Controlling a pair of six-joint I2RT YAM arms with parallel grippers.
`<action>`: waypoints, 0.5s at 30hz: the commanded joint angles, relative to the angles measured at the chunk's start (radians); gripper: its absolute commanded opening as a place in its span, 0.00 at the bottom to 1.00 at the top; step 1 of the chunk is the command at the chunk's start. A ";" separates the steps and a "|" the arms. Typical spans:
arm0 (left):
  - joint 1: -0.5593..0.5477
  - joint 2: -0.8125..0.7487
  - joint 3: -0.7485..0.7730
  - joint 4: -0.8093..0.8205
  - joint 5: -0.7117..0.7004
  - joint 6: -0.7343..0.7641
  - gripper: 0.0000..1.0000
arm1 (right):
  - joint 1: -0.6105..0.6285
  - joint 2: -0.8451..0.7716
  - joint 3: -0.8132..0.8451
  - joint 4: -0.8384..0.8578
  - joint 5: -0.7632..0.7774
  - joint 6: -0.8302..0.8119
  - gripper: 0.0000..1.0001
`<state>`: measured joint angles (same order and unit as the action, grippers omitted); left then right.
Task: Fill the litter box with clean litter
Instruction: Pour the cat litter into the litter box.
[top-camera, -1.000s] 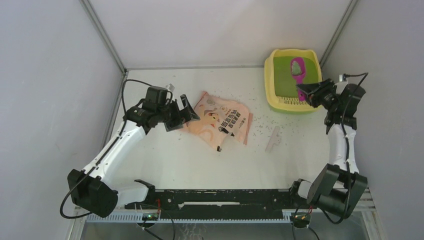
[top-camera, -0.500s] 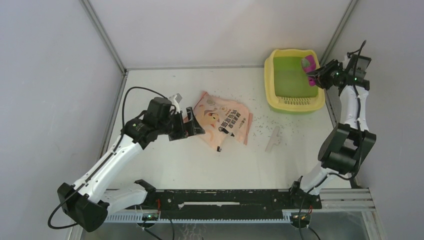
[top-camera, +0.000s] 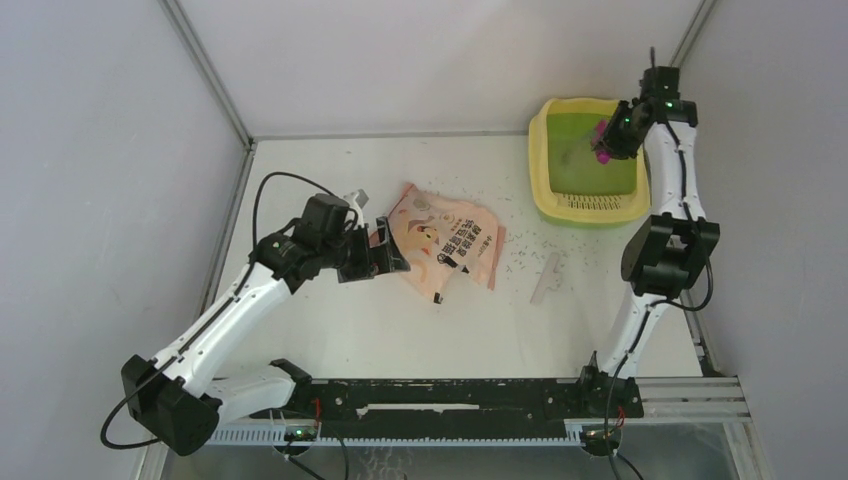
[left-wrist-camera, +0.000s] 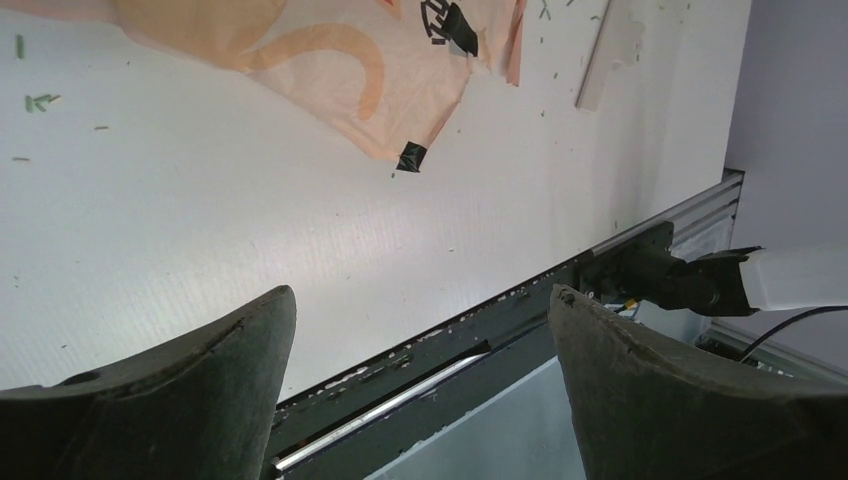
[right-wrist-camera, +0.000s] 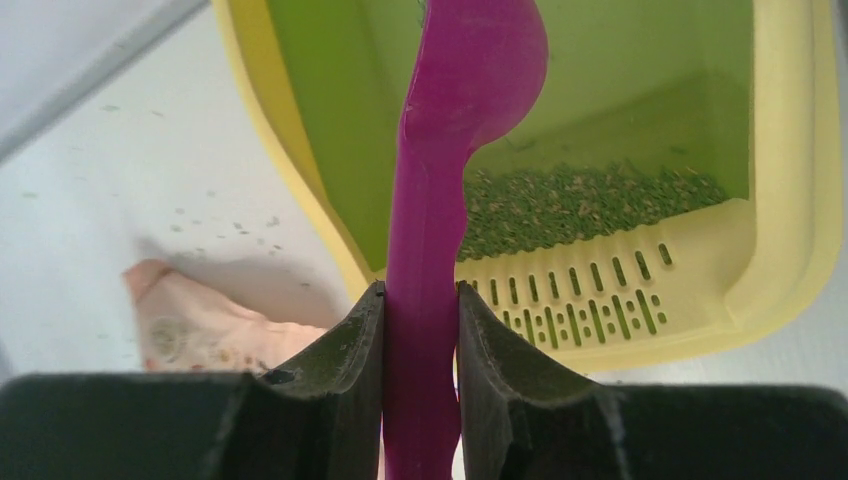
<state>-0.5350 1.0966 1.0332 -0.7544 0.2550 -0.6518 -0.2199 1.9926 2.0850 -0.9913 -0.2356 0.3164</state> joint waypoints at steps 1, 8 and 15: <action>-0.009 0.015 0.051 0.004 -0.001 0.037 1.00 | 0.077 0.002 0.080 -0.082 0.309 -0.094 0.00; -0.010 0.008 0.034 0.000 -0.028 0.037 1.00 | 0.183 0.007 0.048 -0.082 0.624 -0.124 0.00; -0.011 -0.005 0.039 -0.007 -0.083 0.043 1.00 | 0.290 -0.091 -0.018 -0.045 0.709 -0.136 0.00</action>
<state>-0.5392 1.1183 1.0332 -0.7689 0.2153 -0.6361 0.0246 2.0098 2.1014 -1.0794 0.3672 0.2096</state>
